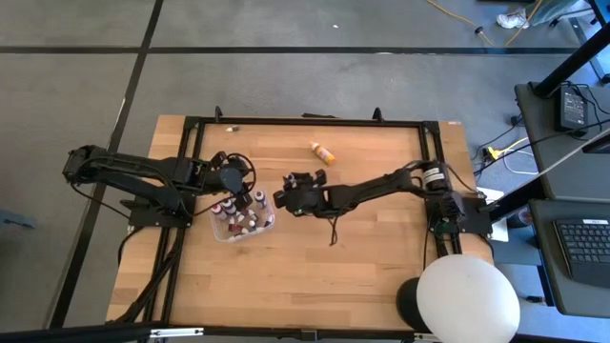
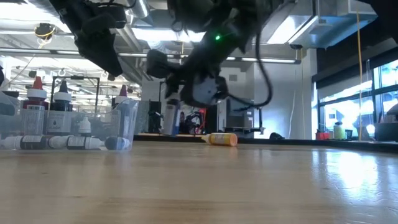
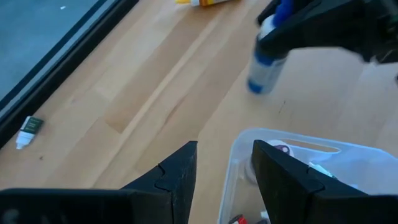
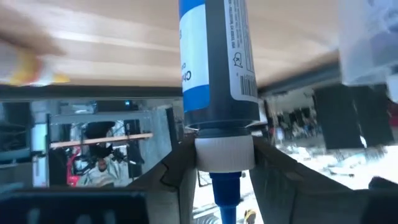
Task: Pick & Place food coloring
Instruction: Put the large blue food coloring bottle into the transparent bin
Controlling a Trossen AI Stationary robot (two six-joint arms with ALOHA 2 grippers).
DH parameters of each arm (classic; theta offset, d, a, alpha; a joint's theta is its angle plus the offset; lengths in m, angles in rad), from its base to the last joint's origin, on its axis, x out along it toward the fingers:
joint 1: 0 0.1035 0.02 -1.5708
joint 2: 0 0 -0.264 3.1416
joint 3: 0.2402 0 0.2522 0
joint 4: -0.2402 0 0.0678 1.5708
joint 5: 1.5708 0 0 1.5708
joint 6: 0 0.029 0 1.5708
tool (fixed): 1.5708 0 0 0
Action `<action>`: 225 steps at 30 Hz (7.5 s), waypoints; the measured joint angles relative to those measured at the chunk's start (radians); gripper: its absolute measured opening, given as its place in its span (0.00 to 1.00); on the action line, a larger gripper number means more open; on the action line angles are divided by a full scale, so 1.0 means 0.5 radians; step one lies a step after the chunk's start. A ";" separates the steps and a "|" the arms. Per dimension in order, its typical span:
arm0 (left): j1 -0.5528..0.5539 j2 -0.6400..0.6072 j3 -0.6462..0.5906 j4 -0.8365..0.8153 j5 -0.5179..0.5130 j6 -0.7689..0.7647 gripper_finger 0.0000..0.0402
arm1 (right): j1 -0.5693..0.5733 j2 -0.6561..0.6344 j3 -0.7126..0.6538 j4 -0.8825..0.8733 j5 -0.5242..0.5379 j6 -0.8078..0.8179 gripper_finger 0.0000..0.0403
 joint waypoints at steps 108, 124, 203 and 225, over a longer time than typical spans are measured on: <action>0.604 0.540 0.483 0.815 1.340 1.009 0.38 | -0.127 -1.312 -1.390 0.469 -2.090 3.916 0.75; 0.598 0.599 0.484 0.534 1.104 1.186 0.37 | -0.125 -1.310 -1.390 0.166 -2.095 4.054 0.75; 0.469 0.987 0.530 0.193 0.873 1.258 0.29 | -0.129 -1.308 -1.387 0.110 -2.092 4.060 0.75; -0.090 0.499 0.909 -0.725 0.419 0.466 0.29 | -0.129 -1.308 -1.387 0.101 -2.036 4.066 0.75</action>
